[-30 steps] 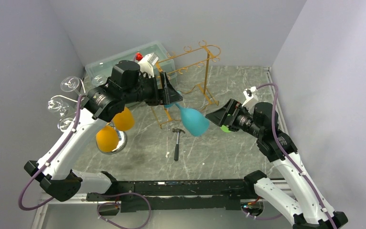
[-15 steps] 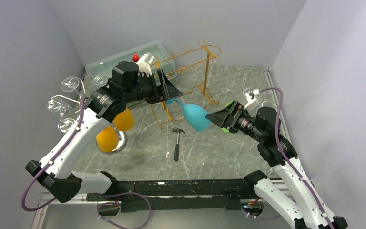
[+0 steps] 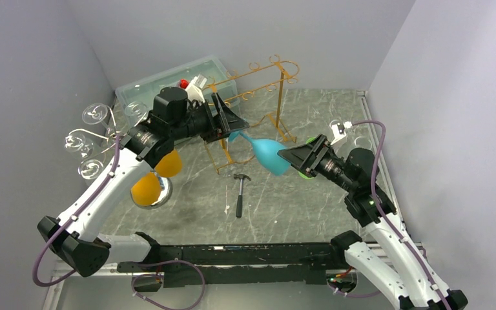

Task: Take the wine glass off the wine glass rack
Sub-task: Place the wine glass at the center of the board.

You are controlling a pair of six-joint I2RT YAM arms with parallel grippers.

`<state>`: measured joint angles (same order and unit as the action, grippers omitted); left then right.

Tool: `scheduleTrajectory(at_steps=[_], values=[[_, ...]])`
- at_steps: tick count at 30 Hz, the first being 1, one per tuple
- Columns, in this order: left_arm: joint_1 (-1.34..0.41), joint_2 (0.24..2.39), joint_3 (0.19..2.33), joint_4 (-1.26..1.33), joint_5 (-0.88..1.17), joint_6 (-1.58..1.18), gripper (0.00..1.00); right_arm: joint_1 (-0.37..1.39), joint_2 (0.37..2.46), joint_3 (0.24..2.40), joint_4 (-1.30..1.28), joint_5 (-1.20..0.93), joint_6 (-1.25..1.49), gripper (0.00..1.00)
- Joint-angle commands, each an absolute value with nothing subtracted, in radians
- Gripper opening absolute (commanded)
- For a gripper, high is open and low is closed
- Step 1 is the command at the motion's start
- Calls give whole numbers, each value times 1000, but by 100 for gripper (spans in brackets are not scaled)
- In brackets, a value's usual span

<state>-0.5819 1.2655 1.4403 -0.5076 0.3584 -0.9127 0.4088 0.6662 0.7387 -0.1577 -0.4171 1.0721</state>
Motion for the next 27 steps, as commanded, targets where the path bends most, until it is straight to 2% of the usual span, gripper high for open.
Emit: scheduleTrajectory(at_steps=[1, 8, 12, 16, 20, 24, 27], values=[[-564, 1215, 1404, -370, 406, -999, 50, 412, 648, 720, -5, -443, 1160, 63], [-552, 1184, 1317, -247, 420, -1098, 50, 413, 655, 716, 75, -437, 1206, 48], [-549, 1176, 1281, -198, 430, -1137, 50, 413, 665, 721, 106, -434, 1226, 36], [-549, 1175, 1266, -172, 442, -1149, 53, 413, 672, 744, 93, -420, 1221, 18], [-549, 1167, 1273, -193, 443, -1124, 64, 413, 676, 773, 71, -409, 1215, 0], [-549, 1156, 1300, -259, 419, -1065, 88, 413, 678, 811, 26, -390, 1198, 0], [-549, 1152, 1328, -312, 404, -1020, 97, 413, 679, 867, -68, -360, 1157, 0]])
